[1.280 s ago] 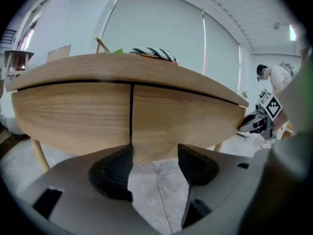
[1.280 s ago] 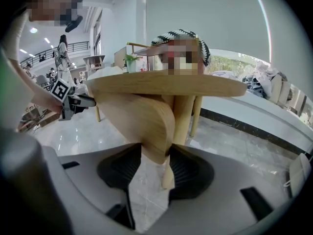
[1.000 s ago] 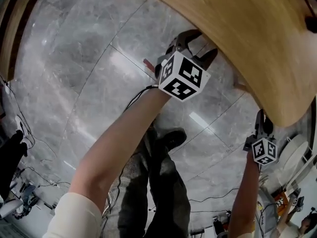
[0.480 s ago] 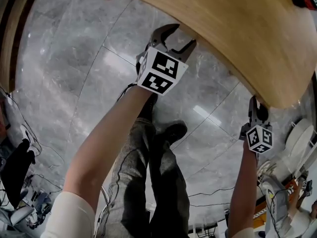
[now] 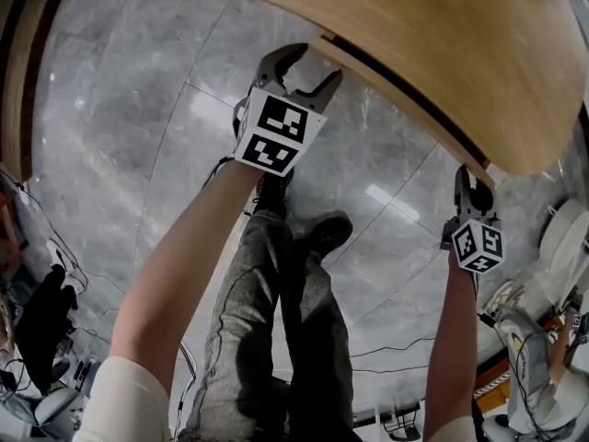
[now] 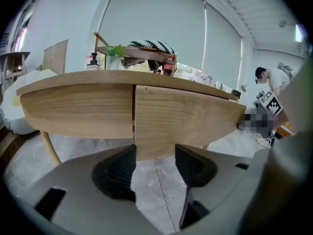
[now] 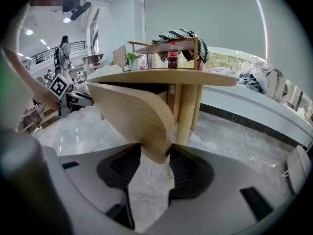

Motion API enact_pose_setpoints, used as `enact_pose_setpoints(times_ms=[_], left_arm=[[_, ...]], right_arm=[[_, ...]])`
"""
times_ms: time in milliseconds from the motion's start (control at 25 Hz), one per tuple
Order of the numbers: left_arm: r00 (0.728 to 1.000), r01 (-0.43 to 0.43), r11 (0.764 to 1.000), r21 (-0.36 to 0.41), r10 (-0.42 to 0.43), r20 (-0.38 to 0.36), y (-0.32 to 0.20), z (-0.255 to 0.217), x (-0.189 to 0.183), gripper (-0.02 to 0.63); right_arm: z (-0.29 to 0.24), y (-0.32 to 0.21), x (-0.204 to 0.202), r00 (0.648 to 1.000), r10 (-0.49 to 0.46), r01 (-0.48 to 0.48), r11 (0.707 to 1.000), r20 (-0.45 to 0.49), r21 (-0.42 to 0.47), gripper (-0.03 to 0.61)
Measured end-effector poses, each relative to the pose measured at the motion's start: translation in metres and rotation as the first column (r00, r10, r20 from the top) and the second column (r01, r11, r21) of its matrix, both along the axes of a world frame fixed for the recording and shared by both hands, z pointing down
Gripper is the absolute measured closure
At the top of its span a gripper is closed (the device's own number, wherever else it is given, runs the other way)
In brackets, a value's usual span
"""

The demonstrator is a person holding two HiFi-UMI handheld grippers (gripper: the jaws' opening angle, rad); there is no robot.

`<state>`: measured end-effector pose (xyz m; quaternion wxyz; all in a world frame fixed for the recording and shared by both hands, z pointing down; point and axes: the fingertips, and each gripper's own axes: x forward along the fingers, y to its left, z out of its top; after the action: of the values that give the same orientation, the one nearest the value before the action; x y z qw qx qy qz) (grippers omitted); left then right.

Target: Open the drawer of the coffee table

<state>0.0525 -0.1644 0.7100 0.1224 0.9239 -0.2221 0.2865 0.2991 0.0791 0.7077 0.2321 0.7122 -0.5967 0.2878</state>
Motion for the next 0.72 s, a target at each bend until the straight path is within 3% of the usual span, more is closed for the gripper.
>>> enact_pose_setpoints(times_ms=[720], left_arm=[[0.999, 0.026, 0.999, -0.033, -0.025, 0.033, 0.029, 0.001, -0.031, 0.359]], right_arm=[[0.002, 0.032, -0.031, 0.999, 0.006, -0.005, 1.0, 0.035, -0.024, 0.383]])
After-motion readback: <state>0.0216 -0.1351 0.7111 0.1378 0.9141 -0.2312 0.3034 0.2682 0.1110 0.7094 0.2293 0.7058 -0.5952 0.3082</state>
